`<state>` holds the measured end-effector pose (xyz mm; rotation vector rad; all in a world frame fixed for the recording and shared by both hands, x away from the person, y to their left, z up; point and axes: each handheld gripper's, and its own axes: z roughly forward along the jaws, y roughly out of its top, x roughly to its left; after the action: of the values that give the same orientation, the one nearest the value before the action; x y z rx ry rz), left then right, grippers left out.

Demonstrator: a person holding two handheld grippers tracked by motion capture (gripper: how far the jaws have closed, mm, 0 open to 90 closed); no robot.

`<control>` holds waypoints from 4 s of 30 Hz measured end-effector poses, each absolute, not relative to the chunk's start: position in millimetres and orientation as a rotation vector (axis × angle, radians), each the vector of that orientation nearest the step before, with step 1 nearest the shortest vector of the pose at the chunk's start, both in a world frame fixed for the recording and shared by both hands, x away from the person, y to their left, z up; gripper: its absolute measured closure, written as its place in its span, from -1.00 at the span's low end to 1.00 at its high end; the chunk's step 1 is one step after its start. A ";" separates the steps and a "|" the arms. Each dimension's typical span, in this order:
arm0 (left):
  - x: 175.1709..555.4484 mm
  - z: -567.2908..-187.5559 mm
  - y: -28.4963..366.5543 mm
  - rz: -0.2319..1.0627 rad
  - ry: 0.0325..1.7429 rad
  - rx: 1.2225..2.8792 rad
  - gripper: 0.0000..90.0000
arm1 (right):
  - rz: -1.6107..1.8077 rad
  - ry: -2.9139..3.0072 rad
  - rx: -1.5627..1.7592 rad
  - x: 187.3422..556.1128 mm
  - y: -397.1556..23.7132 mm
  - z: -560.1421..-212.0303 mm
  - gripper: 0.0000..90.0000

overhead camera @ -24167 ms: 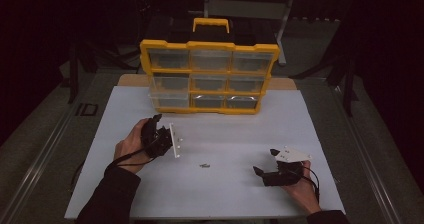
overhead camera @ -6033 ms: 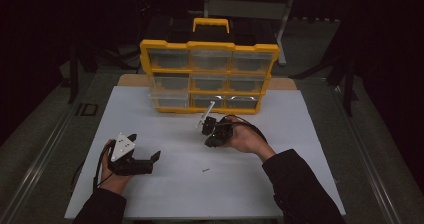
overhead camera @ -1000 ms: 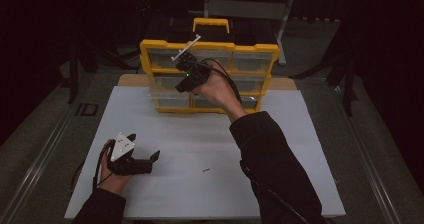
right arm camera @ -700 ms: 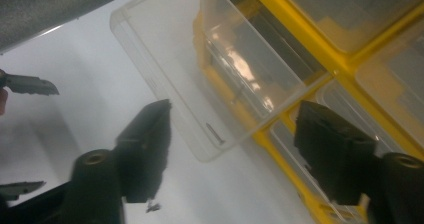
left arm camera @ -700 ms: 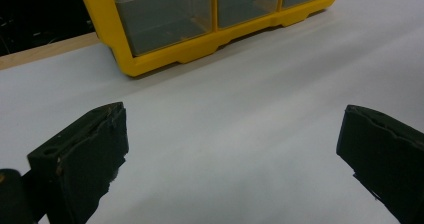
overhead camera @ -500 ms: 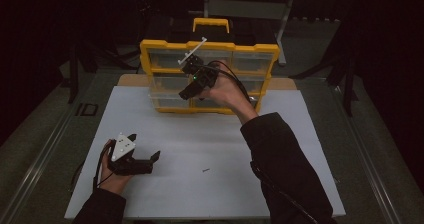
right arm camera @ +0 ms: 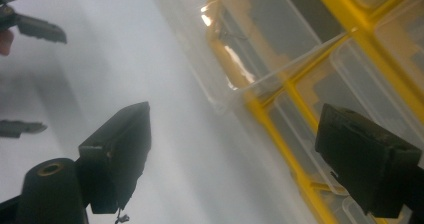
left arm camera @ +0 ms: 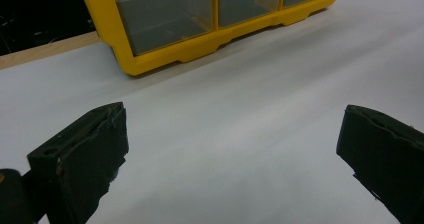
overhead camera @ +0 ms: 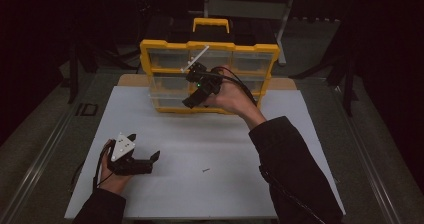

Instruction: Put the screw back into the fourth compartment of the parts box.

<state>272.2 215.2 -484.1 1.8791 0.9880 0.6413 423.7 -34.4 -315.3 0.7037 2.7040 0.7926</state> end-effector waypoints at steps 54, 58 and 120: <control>271.7 -484.1 214.2 0.638 0.985 1.877 -0.98 | 0.698 2.874 0.547 383.3 -59.5 -401.3 -0.69; 271.8 -484.2 214.0 0.639 0.983 1.879 -0.98 | 0.676 2.889 0.528 380.0 -60.0 -409.2 -0.69; 271.0 -484.0 213.4 0.642 0.983 1.883 -0.98 | 0.460 3.037 0.482 350.6 -62.7 -498.6 0.73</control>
<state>271.0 213.4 -484.0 1.8825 0.9829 0.6420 350.6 -62.7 -498.6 0.4823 3.0370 0.4605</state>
